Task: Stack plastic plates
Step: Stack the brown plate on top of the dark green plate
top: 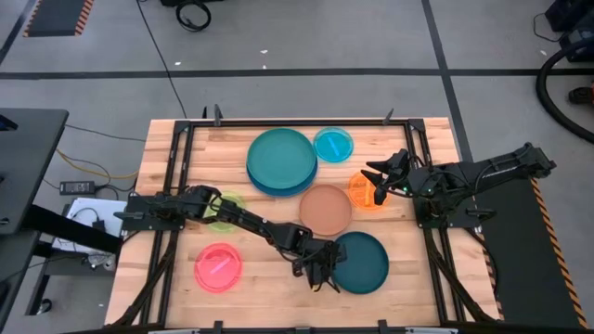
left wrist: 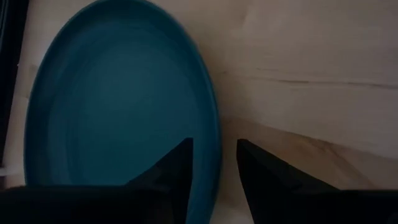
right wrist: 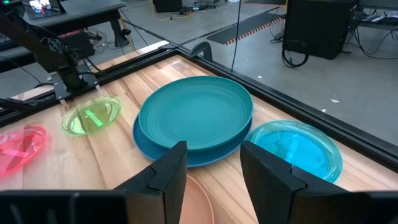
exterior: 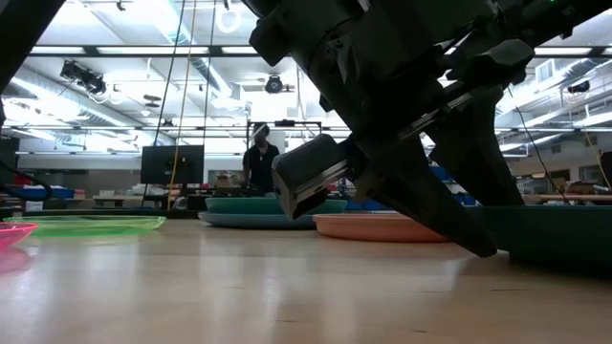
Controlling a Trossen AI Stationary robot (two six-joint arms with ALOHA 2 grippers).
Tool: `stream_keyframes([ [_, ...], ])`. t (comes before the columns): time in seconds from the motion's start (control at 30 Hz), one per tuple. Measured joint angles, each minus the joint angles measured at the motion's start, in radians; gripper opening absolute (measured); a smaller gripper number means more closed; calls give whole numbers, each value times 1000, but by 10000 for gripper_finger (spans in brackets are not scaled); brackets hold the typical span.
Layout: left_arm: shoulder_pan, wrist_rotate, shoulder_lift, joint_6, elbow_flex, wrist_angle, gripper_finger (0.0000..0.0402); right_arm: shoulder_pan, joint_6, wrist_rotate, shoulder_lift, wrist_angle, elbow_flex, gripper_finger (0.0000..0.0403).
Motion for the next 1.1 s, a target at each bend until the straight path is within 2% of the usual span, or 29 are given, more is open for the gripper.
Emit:
stream_keyframes([
  [0.17,6,-1,0,-24,0,2,108,0,0,0,0,3,0,160],
  [0.33,6,-1,0,19,0,1,87,0,0,0,0,3,0,160],
  [0.67,6,0,0,16,0,-13,18,0,-1,0,0,3,0,160],
  [1.1,4,0,-1,-25,0,-16,17,0,0,-3,0,3,0,160],
])
